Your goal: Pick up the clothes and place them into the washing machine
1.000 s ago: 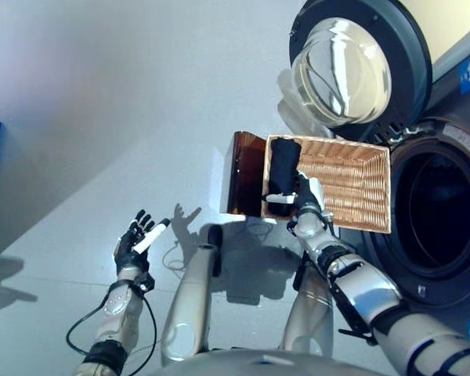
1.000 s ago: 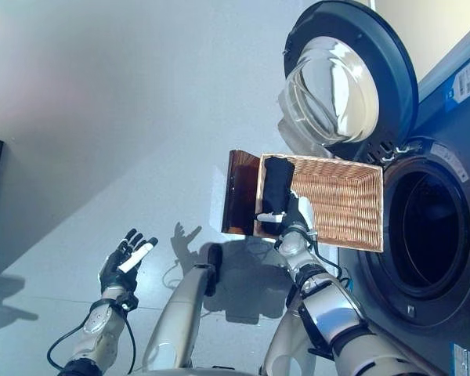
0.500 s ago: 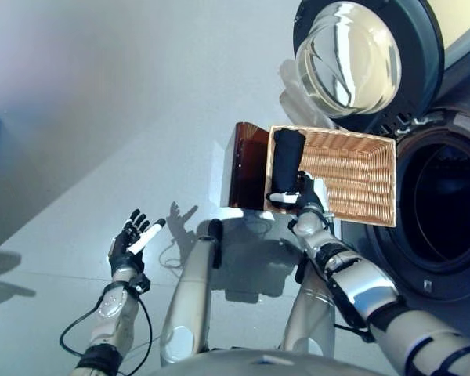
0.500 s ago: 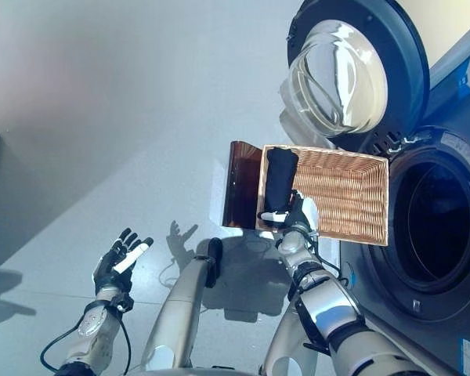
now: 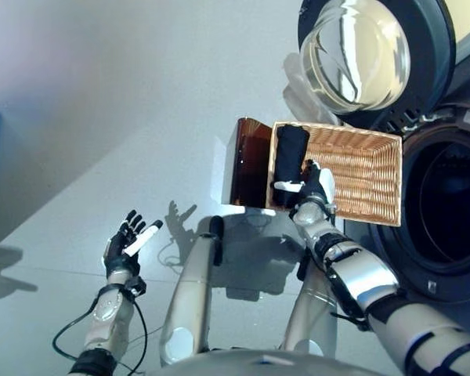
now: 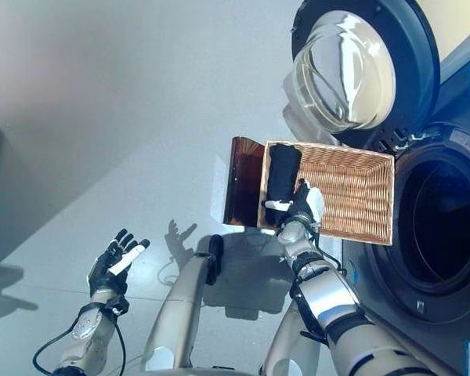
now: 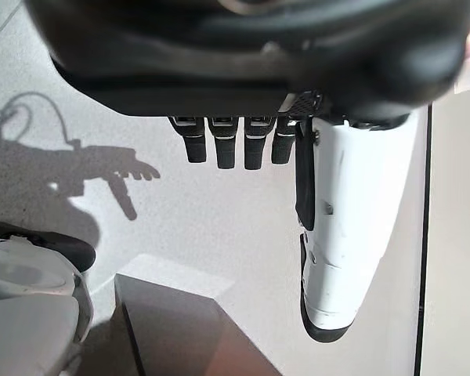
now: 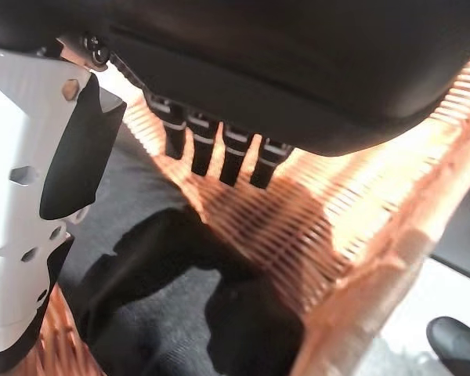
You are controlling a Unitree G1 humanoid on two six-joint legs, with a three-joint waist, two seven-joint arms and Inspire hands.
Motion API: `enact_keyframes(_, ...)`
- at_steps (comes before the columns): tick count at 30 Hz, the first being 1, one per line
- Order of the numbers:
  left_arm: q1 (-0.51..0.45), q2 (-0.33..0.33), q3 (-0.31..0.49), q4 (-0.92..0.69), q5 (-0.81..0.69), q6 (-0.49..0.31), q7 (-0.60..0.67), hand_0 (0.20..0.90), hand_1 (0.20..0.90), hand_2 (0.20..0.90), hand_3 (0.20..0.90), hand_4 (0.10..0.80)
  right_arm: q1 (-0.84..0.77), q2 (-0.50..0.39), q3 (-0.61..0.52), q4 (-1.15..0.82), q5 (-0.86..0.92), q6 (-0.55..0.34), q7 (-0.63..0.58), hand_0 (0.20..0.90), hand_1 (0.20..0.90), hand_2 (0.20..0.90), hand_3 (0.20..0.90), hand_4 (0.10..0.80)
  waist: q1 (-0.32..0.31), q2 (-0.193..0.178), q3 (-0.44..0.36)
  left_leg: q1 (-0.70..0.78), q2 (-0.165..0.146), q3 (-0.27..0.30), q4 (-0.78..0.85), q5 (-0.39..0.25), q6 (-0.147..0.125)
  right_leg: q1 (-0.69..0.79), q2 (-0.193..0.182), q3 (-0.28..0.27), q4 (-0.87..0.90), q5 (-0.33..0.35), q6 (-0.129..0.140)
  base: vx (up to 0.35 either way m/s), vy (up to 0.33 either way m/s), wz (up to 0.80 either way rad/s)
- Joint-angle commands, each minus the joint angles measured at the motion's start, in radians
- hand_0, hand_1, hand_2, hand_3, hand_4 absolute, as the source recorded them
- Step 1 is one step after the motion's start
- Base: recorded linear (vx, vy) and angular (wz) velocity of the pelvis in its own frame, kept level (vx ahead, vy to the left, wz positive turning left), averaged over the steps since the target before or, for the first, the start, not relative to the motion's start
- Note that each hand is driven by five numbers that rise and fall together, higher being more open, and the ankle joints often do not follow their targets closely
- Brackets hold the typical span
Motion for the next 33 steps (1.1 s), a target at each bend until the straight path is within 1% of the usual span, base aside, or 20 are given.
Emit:
enact_keyframes(1, 0.046, 0.086, 0.009, -0.091, 0.012, -0.080, 0.017, 0.900, 0.900, 0.900, 0.900, 0.800, -0.093, -0.050, -0.017, 0.008, 0.015, -0.026, -0.061, 0.900, 0.900, 0.900, 0.900, 0.800, 0.031, 0.041, -0.039, -0.010, 0.005, 0.009, -0.020, 0.012, -0.035, -0.037, 0.019, 0.009, 0.028, 0.071, -0.076, 0.007, 0.007, 0.03)
enact_keyframes(2, 0.048, 0.086, 0.009, -0.090, 0.012, -0.080, 0.017, 0.900, 0.900, 0.900, 0.900, 0.800, -0.092, -0.050, -0.017, 0.009, 0.015, -0.026, -0.060, 0.900, 0.900, 0.900, 0.900, 0.800, 0.032, 0.042, -0.041, -0.002, 0.007, 0.005, 0.000, -0.029, -0.040, -0.031, 0.020, 0.012, 0.052, 0.032, -0.069, 0.010, 0.005, 0.05)
enact_keyframes(4, 0.049, 0.088, 0.009, -0.094, 0.011, -0.079, 0.017, 0.900, 0.900, 0.900, 0.900, 0.800, -0.103, -0.051, -0.014, 0.005, 0.019, -0.028, -0.061, 0.900, 0.900, 0.900, 0.900, 0.800, 0.034, 0.044, -0.038, -0.013, 0.005, 0.004, 0.011, -0.033, -0.037, -0.039, 0.022, 0.017, 0.066, 0.026, -0.070, 0.053, -0.008, 0.01)
enact_keyframes(8, 0.053, 0.088, 0.008, -0.102, 0.005, -0.079, 0.014, 0.900, 0.900, 0.900, 0.900, 0.800, -0.104, -0.048, -0.011, 0.000, 0.027, -0.033, -0.052, 0.900, 0.900, 0.900, 0.900, 0.800, 0.036, 0.046, -0.035, -0.020, 0.003, 0.003, 0.020, -0.036, -0.035, -0.043, 0.020, 0.015, 0.074, 0.022, -0.071, 0.002, -0.001, -0.01)
enact_keyframes(12, 0.057, 0.090, 0.015, -0.105, 0.001, -0.076, 0.008, 0.900, 0.900, 0.900, 0.900, 0.800, -0.102, -0.030, 0.011, -0.029, 0.045, -0.045, -0.002, 0.900, 0.900, 0.900, 0.900, 0.800, 0.039, 0.042, -0.031, -0.024, 0.003, 0.002, 0.019, -0.035, -0.034, -0.045, 0.019, 0.012, 0.076, 0.021, -0.072, 0.000, 0.000, 0.00)
enact_keyframes(18, 0.060, 0.086, 0.022, -0.096, -0.006, -0.069, 0.000, 0.900, 0.900, 0.900, 0.900, 0.800, -0.101, -0.009, 0.015, -0.031, 0.071, -0.052, 0.022, 0.900, 0.900, 0.900, 0.900, 0.800, 0.048, 0.041, -0.032, -0.026, -0.003, 0.000, 0.010, -0.033, -0.030, -0.050, 0.019, 0.008, 0.076, 0.021, -0.071, 0.005, -0.004, 0.01)
enact_keyframes(23, 0.062, 0.092, 0.024, -0.091, -0.007, -0.067, -0.007, 0.900, 0.900, 0.900, 0.900, 0.800, -0.110, 0.017, 0.007, -0.026, 0.107, -0.059, 0.045, 0.900, 0.900, 0.900, 0.900, 0.800, 0.064, 0.047, -0.039, -0.036, -0.009, -0.003, 0.017, -0.036, -0.026, -0.056, 0.011, 0.003, 0.083, 0.020, -0.068, 0.019, 0.003, 0.03)
enact_keyframes(26, 0.062, 0.097, 0.025, -0.100, -0.005, -0.064, -0.009, 0.900, 0.900, 0.900, 0.900, 0.800, -0.114, 0.022, 0.013, -0.020, 0.097, -0.051, 0.055, 0.900, 0.900, 0.900, 0.900, 0.800, 0.069, 0.048, -0.039, -0.045, -0.012, -0.004, 0.019, -0.034, -0.025, -0.062, 0.007, 0.001, 0.085, 0.021, -0.067, 0.000, 0.000, 0.00)
enact_keyframes(27, 0.063, 0.099, 0.025, -0.095, -0.005, -0.065, -0.009, 0.900, 0.900, 0.900, 0.900, 0.800, -0.118, 0.020, 0.014, -0.012, 0.092, -0.049, 0.054, 0.752, 0.752, 0.752, 0.752, 0.694, 0.072, 0.049, -0.040, -0.048, -0.014, -0.004, 0.022, -0.034, -0.025, -0.063, 0.006, 0.000, 0.087, 0.019, -0.068, 0.000, 0.000, 0.00)
enact_keyframes(28, 0.061, 0.099, 0.024, -0.090, -0.006, -0.065, -0.010, 0.900, 0.900, 0.900, 0.900, 0.800, -0.121, 0.020, 0.015, -0.009, 0.089, -0.047, 0.055, 0.532, 0.532, 0.532, 0.532, 0.537, 0.074, 0.049, -0.041, -0.049, -0.014, -0.004, 0.023, -0.034, -0.025, -0.064, 0.005, 0.001, 0.089, 0.018, -0.068, 0.000, 0.000, 0.00)
enact_keyframes(29, 0.060, 0.099, 0.022, -0.089, -0.006, -0.065, -0.010, 0.900, 0.900, 0.900, 0.900, 0.800, -0.123, 0.017, 0.015, 0.000, 0.085, -0.044, 0.053, 0.433, 0.433, 0.433, 0.433, 0.467, 0.075, 0.048, -0.042, -0.051, -0.015, -0.005, 0.026, -0.035, -0.024, -0.066, 0.005, 0.001, 0.092, 0.016, -0.069, 0.006, 0.003, 0.04)
enact_keyframes(30, 0.061, 0.099, 0.020, -0.090, -0.005, -0.065, -0.008, 0.900, 0.900, 0.900, 0.900, 0.800, -0.125, 0.015, 0.014, 0.004, 0.080, -0.041, 0.051, 0.200, 0.200, 0.200, 0.200, 0.300, 0.076, 0.049, -0.043, -0.054, -0.016, -0.005, 0.027, -0.036, -0.024, -0.069, 0.005, 0.003, 0.094, 0.015, -0.069, 0.002, 0.008, 0.08)
enact_keyframes(33, 0.062, 0.101, 0.018, -0.097, 0.000, -0.063, -0.003, 0.900, 0.900, 0.900, 0.900, 0.800, -0.129, 0.014, 0.023, 0.008, 0.058, -0.032, 0.045, 0.200, 0.200, 0.200, 0.200, 0.300, 0.077, 0.048, -0.044, -0.059, -0.016, -0.006, 0.031, -0.036, -0.023, -0.077, 0.004, 0.004, 0.104, 0.011, -0.069, -0.004, 0.016, 0.06)
